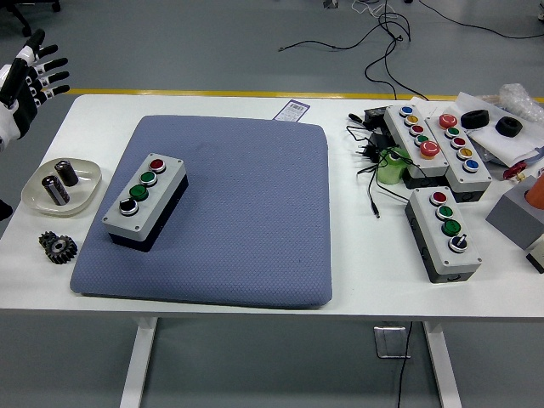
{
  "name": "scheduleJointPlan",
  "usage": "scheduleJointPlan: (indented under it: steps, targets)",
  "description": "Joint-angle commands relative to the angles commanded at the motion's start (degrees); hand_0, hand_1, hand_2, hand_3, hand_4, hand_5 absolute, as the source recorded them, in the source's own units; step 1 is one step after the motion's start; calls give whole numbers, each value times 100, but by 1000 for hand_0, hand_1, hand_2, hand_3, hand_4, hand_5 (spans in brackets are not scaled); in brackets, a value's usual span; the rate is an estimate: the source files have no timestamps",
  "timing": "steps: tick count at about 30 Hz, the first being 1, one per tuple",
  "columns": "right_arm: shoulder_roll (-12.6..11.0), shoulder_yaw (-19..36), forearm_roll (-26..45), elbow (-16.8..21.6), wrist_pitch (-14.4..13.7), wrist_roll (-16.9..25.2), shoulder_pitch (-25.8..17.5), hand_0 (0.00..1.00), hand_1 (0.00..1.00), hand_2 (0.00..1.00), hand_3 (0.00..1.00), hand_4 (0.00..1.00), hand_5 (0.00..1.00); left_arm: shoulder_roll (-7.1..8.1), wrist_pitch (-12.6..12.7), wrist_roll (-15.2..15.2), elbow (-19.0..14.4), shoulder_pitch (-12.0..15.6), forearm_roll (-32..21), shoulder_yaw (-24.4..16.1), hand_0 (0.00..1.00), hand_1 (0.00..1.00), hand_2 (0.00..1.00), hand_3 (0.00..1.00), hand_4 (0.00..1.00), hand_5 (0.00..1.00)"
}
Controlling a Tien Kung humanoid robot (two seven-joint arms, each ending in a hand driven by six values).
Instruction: Pick up the button,place it on the desk,press the button,press the button
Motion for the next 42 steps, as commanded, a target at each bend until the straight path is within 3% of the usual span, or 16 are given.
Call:
scheduleJointPlan:
  steps: [42]
  targets:
    - [-4,-11,2,0,-4,-9,-20,666,724,775,667,372,140,-14,28,69,21,37,14,-18,810,856,893,915,835,891]
